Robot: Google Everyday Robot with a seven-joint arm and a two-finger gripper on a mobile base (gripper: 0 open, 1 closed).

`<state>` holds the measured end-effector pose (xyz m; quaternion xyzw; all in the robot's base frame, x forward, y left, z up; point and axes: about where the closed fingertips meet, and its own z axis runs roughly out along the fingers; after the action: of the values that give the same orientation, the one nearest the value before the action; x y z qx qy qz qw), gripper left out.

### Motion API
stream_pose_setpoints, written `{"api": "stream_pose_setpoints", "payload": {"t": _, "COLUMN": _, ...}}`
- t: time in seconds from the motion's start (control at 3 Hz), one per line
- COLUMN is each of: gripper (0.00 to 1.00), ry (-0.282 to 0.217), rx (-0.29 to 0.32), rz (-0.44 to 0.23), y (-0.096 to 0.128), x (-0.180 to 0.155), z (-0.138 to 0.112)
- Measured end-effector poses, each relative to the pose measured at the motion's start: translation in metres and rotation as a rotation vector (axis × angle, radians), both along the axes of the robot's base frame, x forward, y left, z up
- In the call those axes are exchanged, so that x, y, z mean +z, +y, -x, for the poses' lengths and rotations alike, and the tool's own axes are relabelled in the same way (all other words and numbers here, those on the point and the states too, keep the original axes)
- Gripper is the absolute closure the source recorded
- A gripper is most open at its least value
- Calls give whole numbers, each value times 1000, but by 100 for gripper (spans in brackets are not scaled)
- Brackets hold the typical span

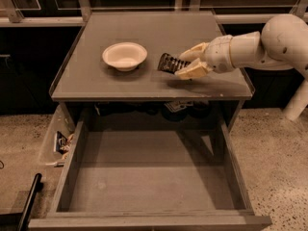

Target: Pick rxbar chocolate from top drawer and place on counter

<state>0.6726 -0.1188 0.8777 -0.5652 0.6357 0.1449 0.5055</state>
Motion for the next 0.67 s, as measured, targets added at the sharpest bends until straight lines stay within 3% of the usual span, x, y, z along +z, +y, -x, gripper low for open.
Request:
{"api": "stream_pose_setpoints", "payload": {"t": 0.33, "gripper": 100, "ry": 26, "rx": -32, "rz": 4, "y": -9, "x": -3, "z": -16}}
{"api": "stream_pose_setpoints", "payload": {"t": 0.67, "gripper": 83, "ry": 27, "rx": -36, "rz": 3, "y": -11, "x": -3, "z": -17}}
